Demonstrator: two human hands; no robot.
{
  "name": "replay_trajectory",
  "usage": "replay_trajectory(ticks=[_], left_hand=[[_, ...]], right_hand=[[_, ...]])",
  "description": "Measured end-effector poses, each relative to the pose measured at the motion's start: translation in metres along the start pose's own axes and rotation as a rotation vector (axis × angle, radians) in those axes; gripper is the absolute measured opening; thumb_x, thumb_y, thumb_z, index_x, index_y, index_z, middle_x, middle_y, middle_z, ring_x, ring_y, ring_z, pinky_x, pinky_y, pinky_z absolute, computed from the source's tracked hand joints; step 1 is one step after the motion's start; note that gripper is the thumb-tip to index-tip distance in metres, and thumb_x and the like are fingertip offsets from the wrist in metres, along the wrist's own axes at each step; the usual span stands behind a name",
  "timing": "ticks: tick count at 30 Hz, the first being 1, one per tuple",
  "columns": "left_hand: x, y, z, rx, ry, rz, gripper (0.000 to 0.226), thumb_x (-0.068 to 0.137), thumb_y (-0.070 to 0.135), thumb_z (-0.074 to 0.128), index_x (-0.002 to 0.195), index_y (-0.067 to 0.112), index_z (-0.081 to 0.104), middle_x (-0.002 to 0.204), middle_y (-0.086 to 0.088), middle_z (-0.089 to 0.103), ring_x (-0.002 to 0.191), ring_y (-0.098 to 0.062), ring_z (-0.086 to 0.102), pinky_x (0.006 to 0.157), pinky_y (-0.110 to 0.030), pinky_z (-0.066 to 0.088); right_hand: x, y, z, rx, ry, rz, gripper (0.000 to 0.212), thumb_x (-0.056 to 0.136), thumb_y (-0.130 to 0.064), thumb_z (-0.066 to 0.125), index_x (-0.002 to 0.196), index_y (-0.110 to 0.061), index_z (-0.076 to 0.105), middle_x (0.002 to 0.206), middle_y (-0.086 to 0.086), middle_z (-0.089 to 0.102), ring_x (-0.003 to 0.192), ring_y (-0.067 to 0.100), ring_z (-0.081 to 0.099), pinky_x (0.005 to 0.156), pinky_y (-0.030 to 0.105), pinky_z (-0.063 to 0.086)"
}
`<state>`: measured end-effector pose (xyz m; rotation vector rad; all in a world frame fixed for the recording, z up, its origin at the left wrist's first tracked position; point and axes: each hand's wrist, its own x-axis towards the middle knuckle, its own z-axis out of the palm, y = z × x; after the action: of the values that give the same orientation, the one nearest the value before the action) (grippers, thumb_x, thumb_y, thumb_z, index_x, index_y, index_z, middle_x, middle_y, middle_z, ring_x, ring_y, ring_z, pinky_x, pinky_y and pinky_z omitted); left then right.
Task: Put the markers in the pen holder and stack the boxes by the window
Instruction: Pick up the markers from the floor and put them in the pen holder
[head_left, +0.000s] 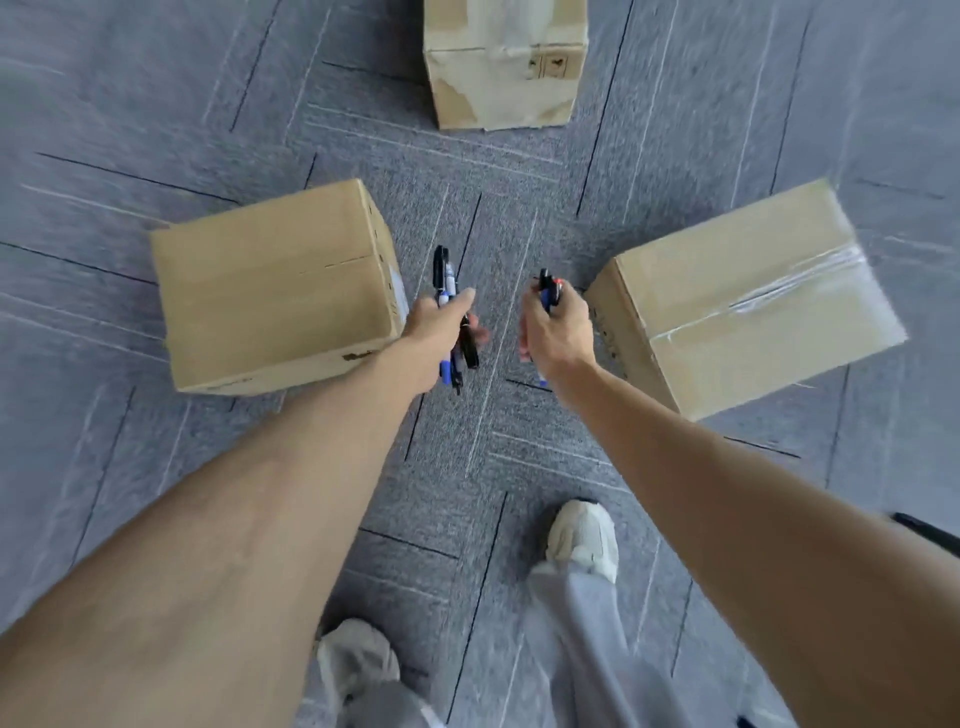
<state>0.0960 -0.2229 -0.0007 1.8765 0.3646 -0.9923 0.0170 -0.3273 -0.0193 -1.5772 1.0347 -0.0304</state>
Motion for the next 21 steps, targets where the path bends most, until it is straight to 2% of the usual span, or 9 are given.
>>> replay_trajectory(ticks=[3, 6, 8, 11, 15, 21], left_hand=[[-0.072, 0.036, -0.014, -0.061, -0.014, -0.065, 0.029, 0.097, 0.033, 0.060, 0.078, 0.012, 0.053, 0.058, -0.004, 0.063, 0.044, -0.014, 0.060, 0.053, -0.028, 0.049], [-0.134, 0.069, -0.030, -0.072, -0.016, -0.074, 0.031, 0.096, 0.027, 0.063, 0.071, 0.013, 0.051, 0.043, 0.002, 0.056, 0.039, -0.015, 0.054, 0.053, -0.029, 0.046], [-0.174, 0.090, -0.041, -0.074, -0.028, -0.084, 0.030, 0.096, 0.023, 0.063, 0.071, 0.012, 0.050, 0.045, 0.002, 0.055, 0.038, -0.015, 0.052, 0.050, -0.029, 0.045], [-0.228, 0.117, -0.055, -0.045, -0.019, -0.090, 0.028, 0.095, 0.020, 0.064, 0.072, 0.012, 0.049, 0.056, -0.002, 0.052, 0.039, -0.015, 0.049, 0.042, -0.025, 0.044], [-0.307, 0.149, -0.064, -0.033, -0.016, -0.059, 0.023, 0.095, 0.022, 0.065, 0.080, 0.011, 0.050, 0.060, -0.003, 0.051, 0.040, -0.014, 0.048, 0.040, -0.024, 0.044], [-0.418, 0.175, -0.085, -0.233, 0.041, -0.002, 0.026, 0.091, 0.025, 0.070, 0.080, 0.012, 0.051, 0.053, 0.002, 0.046, 0.035, -0.011, 0.041, 0.036, -0.020, 0.034]], right_hand=[[-0.045, -0.047, -0.036, 0.012, -0.077, 0.068, 0.024, 0.100, -0.028, 0.055, 0.079, -0.016, 0.050, 0.066, 0.004, 0.057, 0.054, 0.017, 0.050, 0.051, 0.030, 0.044], [-0.089, -0.096, -0.073, 0.031, -0.095, 0.136, 0.028, 0.095, -0.034, 0.064, 0.079, -0.015, 0.050, 0.060, 0.003, 0.050, 0.046, 0.015, 0.042, 0.044, 0.025, 0.037], [-0.118, -0.134, -0.095, 0.076, -0.094, 0.198, 0.033, 0.094, -0.037, 0.064, 0.073, -0.016, 0.049, 0.054, 0.000, 0.047, 0.039, 0.012, 0.039, 0.036, 0.020, 0.033], [-0.158, -0.188, -0.119, 0.113, -0.103, 0.266, 0.039, 0.094, -0.038, 0.062, 0.067, -0.018, 0.043, 0.050, -0.001, 0.043, 0.035, 0.012, 0.036, 0.034, 0.017, 0.030], [-0.214, -0.254, -0.148, 0.253, -0.175, 0.312, 0.041, 0.097, -0.022, 0.059, 0.064, -0.021, 0.034, 0.043, -0.006, 0.035, 0.031, 0.008, 0.027, 0.035, 0.017, 0.023], [-0.295, -0.338, -0.179, 0.350, -0.251, 0.275, 0.044, 0.095, -0.014, 0.057, 0.058, -0.022, 0.035, 0.045, -0.004, 0.033, 0.033, 0.009, 0.026, 0.037, 0.019, 0.022]])
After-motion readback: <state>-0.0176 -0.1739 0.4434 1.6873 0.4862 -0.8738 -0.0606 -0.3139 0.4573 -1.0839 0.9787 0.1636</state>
